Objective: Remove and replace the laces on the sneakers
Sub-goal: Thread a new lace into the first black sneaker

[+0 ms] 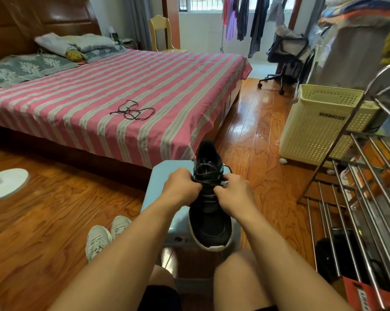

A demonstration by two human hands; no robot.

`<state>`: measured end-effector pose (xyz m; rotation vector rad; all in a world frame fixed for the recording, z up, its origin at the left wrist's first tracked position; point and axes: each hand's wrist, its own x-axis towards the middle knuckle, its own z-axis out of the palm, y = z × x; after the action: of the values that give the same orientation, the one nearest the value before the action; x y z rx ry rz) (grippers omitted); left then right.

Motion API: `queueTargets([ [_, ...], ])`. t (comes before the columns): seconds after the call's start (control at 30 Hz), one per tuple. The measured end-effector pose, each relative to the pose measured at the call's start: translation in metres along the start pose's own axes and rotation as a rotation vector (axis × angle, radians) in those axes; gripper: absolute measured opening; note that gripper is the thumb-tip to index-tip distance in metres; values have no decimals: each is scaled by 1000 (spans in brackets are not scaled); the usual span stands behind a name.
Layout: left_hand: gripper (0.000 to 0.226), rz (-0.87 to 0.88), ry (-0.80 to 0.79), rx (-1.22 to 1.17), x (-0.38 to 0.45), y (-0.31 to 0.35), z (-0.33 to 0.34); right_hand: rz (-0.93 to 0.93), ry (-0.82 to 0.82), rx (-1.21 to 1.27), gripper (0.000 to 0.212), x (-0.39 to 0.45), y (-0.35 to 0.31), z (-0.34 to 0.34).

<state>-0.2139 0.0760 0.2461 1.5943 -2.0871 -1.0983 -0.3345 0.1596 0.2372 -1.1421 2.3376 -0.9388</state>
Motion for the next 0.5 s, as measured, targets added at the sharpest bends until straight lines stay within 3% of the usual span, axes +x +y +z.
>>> queueTargets([
  [0.17,21,-50,-69,-254,-1,-7,-4,59,-100,210,13,2,12,0],
  [0.3,30,38,157,152,-15,-6,12,21,35,15,13,-9,9,4],
  [0.5,29,170,305,333,-11,0,28,-3,-2,-177,11,0,1,-3],
])
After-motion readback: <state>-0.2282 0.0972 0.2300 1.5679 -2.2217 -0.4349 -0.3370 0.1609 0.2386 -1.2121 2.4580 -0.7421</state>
